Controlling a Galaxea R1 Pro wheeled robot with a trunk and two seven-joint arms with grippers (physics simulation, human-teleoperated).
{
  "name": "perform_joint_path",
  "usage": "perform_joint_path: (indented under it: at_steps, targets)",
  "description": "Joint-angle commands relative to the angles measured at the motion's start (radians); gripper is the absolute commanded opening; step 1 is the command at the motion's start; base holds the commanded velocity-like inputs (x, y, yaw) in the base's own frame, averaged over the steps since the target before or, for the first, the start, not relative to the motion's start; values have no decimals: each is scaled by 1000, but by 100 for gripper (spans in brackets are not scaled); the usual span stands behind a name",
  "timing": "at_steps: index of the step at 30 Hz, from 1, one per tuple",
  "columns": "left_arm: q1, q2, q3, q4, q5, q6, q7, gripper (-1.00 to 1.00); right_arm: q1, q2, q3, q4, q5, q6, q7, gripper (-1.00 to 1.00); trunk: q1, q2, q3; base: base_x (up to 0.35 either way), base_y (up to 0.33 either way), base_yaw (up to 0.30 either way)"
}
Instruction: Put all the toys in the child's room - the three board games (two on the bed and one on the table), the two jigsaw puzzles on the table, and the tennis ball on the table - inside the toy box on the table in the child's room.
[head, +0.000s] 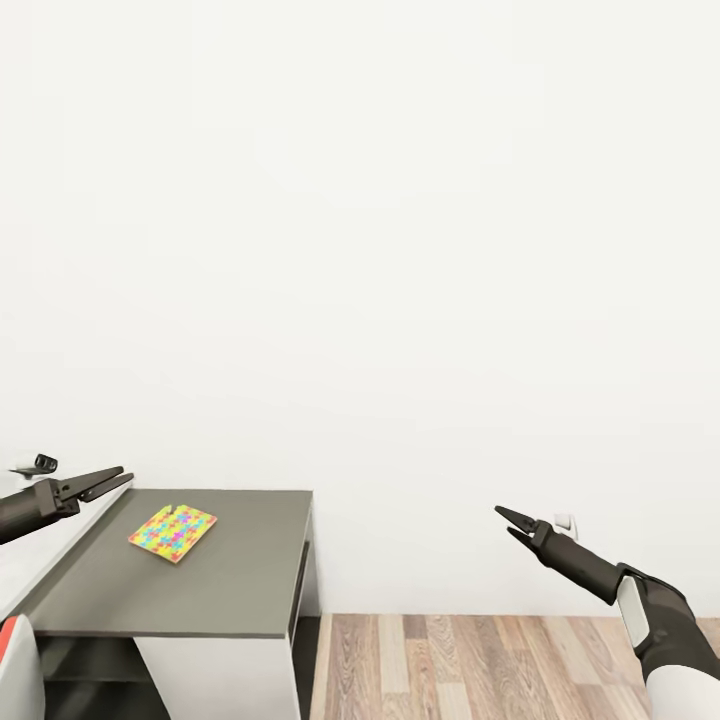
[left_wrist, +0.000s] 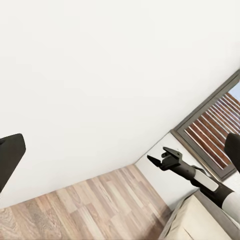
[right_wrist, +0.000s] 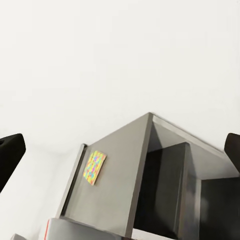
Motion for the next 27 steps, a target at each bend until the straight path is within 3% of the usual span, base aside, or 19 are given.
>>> perform_joint_path:
  at_steps: [1,27]
  targets:
    - [0,0,0,0,-2,11,-4,100,0,0,-2,0,-4,6,1,100,0,-1,-1,35,13,9]
    - [0,-5,-4,0,-3,15,-4,100,0,1,-3,4,-5,-42,-10,100,0,-1,-3,109,96,1]
